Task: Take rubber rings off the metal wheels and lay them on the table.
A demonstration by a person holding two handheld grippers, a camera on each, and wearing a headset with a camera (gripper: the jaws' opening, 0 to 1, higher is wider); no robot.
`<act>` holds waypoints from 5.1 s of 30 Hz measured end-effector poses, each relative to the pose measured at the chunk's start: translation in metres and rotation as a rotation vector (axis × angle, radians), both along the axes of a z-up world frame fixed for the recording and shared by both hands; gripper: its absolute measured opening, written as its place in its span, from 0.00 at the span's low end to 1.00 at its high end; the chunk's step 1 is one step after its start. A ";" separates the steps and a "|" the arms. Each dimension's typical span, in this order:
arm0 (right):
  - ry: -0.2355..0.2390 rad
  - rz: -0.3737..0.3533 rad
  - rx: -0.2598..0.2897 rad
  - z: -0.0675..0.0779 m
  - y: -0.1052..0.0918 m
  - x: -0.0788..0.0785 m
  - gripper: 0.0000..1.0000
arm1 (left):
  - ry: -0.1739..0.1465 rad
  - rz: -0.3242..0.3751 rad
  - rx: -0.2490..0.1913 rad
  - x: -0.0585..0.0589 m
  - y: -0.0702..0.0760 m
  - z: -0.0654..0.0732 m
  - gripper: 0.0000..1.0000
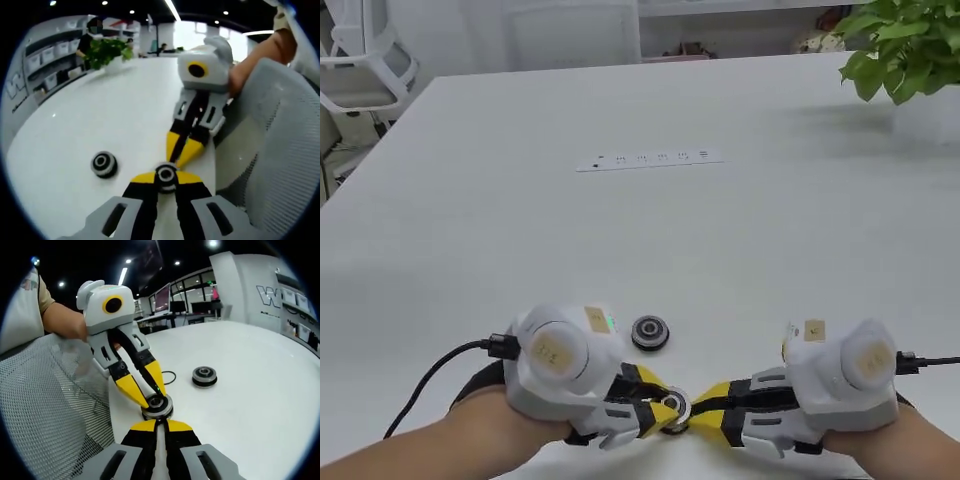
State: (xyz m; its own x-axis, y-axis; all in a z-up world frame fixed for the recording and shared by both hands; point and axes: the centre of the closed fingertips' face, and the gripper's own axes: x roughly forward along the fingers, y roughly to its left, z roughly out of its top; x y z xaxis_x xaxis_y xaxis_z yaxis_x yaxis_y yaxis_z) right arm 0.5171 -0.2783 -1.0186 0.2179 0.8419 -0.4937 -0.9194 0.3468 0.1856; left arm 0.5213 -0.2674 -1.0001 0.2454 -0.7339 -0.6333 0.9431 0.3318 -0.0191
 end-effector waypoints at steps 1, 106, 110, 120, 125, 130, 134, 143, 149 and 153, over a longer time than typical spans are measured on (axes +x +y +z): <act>0.008 -0.011 0.002 0.000 -0.001 0.001 0.00 | -0.001 0.000 0.001 0.000 0.000 0.000 0.13; 0.292 -0.150 0.263 0.030 0.009 0.006 0.00 | -0.005 -0.009 0.011 -0.006 0.003 0.016 0.30; 0.291 -0.148 0.273 0.032 0.008 0.006 0.00 | -0.007 -0.002 -0.007 -0.008 0.007 0.025 0.32; 0.289 -0.131 0.276 0.036 0.007 0.003 0.00 | -0.021 0.036 -0.043 -0.010 0.024 0.045 0.40; 0.284 -0.123 0.281 0.041 0.009 0.004 0.00 | -0.028 0.063 -0.059 -0.008 0.035 0.054 0.45; 0.279 -0.110 0.283 0.047 0.012 0.004 0.00 | -0.026 0.094 -0.071 -0.007 0.046 0.061 0.52; 0.274 -0.101 0.283 0.051 0.015 0.006 0.00 | -0.029 0.116 -0.081 -0.006 0.054 0.068 0.57; 0.256 -0.086 0.282 0.061 0.022 0.014 0.00 | -0.047 0.146 -0.090 -0.010 0.068 0.077 0.66; 0.247 -0.067 0.277 0.064 0.030 0.020 0.00 | -0.046 0.168 -0.087 -0.014 0.079 0.076 0.72; 0.239 -0.047 0.264 0.065 0.037 0.024 0.00 | -0.046 0.191 -0.090 -0.014 0.087 0.076 0.74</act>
State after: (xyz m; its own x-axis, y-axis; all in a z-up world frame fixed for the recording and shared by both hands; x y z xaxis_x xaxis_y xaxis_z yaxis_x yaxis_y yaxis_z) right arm 0.5408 -0.2416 -0.9532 0.1642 0.9390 -0.3021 -0.8233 0.2992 0.4823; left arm 0.5071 -0.1805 -0.9237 0.4128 -0.7243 -0.5523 0.8638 0.5037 -0.0150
